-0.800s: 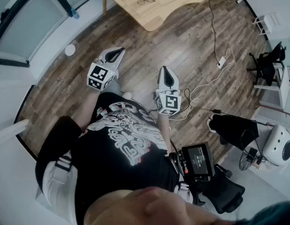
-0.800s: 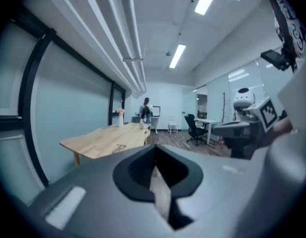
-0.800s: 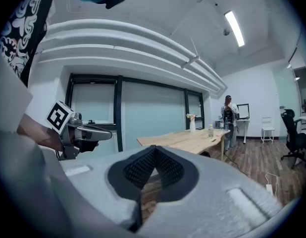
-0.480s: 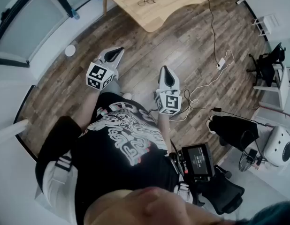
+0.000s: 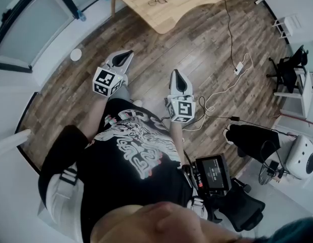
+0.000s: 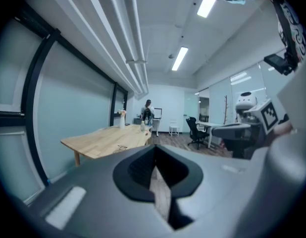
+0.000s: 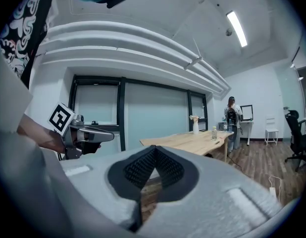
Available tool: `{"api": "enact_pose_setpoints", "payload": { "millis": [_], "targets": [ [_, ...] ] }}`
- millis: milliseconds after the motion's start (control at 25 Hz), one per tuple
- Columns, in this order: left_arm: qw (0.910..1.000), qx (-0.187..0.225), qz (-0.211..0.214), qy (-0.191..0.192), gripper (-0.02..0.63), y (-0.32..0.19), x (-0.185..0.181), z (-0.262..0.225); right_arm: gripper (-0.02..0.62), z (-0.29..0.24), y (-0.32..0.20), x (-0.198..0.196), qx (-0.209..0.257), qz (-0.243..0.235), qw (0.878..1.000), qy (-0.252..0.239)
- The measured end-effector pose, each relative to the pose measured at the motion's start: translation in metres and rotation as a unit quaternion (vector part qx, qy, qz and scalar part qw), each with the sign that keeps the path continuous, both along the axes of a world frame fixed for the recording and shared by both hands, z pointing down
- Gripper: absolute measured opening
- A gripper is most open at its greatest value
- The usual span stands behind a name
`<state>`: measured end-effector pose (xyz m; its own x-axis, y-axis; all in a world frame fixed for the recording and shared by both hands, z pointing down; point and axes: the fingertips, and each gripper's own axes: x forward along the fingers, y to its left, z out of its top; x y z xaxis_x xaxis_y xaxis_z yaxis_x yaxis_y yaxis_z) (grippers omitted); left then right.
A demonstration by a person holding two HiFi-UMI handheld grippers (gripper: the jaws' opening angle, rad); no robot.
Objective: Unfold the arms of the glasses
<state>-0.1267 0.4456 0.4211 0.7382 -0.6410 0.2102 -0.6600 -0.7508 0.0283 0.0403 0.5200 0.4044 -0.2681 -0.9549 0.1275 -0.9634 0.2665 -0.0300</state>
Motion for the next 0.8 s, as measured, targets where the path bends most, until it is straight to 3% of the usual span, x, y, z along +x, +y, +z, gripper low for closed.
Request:
{"api": "enact_pose_setpoints", "payload": {
  "millis": [120, 240, 360, 600, 800],
  "targets": [
    [1.0, 0.0, 0.007, 0.001, -0.011, 0.001, 0.004, 0.002, -0.002, 0.001, 0.001, -0.001, 0.0, -0.013, 1.0, -0.009],
    [0.999, -0.015, 0.031, 0.028, -0.012, 0.002, 0.008, -0.002, -0.002, 0.001, -0.003, -0.003, 0.001, -0.024, 1.0, -0.017],
    [0.9983, -0.023, 0.026, 0.047, -0.011, -0.006, 0.008, -0.004, -0.002, -0.001, -0.01, -0.007, 0.006, -0.035, 0.999, -0.02],
    [0.9986, -0.025, 0.011, 0.044, -0.011, -0.045, 0.012, 0.007, -0.002, 0.011, -0.048, -0.001, -0.008, -0.041, 0.999, -0.026],
    [0.9992, -0.03, 0.004, 0.028, -0.011, -0.11, 0.025, 0.029, -0.002, 0.033, -0.11, 0.003, -0.037, -0.065, 0.997, -0.012]
  ]
}}
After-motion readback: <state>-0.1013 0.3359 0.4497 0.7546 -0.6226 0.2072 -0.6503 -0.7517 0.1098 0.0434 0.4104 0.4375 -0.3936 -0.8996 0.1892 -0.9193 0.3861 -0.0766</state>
